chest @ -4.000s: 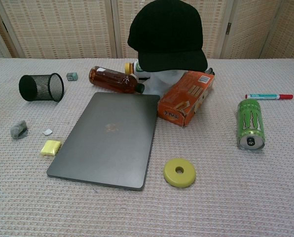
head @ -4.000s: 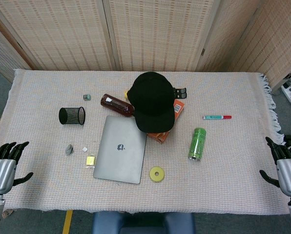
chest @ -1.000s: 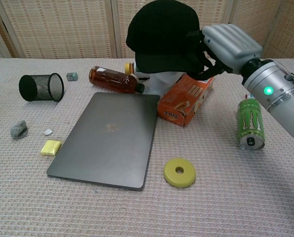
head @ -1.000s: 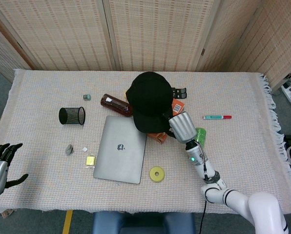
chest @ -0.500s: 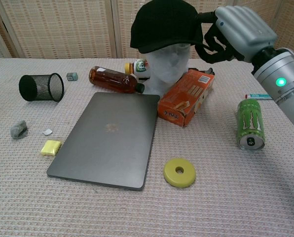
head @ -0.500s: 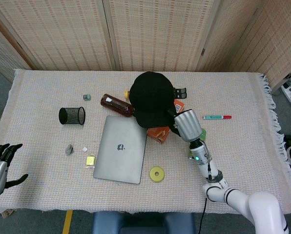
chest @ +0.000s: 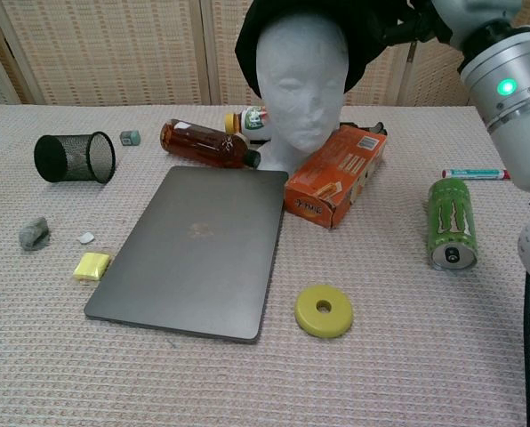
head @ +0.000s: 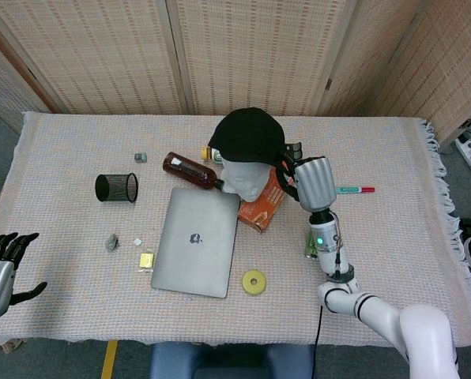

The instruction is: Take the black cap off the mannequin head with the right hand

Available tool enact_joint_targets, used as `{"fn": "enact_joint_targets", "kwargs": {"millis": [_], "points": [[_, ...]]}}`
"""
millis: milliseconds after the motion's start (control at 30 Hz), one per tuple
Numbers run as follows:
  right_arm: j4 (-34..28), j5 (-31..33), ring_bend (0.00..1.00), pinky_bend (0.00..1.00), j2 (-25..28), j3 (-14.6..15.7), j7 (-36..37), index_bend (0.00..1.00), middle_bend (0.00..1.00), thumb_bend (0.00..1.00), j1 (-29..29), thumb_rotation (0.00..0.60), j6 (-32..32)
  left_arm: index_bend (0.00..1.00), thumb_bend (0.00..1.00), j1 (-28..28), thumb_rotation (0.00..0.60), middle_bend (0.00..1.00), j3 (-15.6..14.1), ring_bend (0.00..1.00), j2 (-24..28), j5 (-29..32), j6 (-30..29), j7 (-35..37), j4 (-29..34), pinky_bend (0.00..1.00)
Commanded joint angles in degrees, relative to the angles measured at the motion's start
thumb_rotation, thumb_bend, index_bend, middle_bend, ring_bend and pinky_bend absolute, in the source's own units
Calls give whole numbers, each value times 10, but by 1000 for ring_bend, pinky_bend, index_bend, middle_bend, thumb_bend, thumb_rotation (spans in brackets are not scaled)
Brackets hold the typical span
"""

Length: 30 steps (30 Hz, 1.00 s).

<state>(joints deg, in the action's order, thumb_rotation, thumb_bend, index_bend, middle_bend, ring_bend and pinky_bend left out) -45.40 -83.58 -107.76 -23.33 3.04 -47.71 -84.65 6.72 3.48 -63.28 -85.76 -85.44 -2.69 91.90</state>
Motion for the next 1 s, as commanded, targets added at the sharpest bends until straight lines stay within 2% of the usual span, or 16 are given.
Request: {"fn": "enact_joint_targets", "kwargs": {"millis": [33, 300, 500, 567, 733, 867, 1000], "points": [[7, 11, 987, 1000, 7, -15, -6, 917, 919, 698, -13, 600, 2, 199, 141, 1, 600, 250, 0, 146, 0, 1, 2, -1, 0, 148], [22, 24, 986, 1000, 41, -35, -32, 917, 918, 703, -38, 600, 8, 199, 141, 4, 600, 250, 0, 144, 0, -1, 6, -6, 3, 147], [18, 22, 987, 1000, 91, -24, -52, 917, 918, 703, -22, 600, 2, 200, 140, 5, 600, 250, -1, 143, 0, -1, 7, -8, 4, 146], [7, 20, 987, 1000, 111, -13, -52, 917, 918, 703, -7, 600, 2, 200, 141, 5, 600, 250, -1, 144, 0, -1, 7, -8, 4, 146], [-11, 3, 987, 1000, 166, 42, -58, 917, 918, 703, 50, 600, 11, 200, 140, 6, 600, 251, -1, 143, -1, -2, 7, -10, 5, 146], [9, -13, 987, 1000, 187, 82, -69, 917, 918, 703, 79, 600, 22, 201, 141, 8, 600, 250, 0, 144, 1, -6, 7, -16, 10, 145], [51, -16, 987, 1000, 182, 114, -55, 917, 918, 703, 101, 600, 47, 200, 140, 11, 600, 250, -1, 143, 1, -9, 8, -27, 18, 146]]}}
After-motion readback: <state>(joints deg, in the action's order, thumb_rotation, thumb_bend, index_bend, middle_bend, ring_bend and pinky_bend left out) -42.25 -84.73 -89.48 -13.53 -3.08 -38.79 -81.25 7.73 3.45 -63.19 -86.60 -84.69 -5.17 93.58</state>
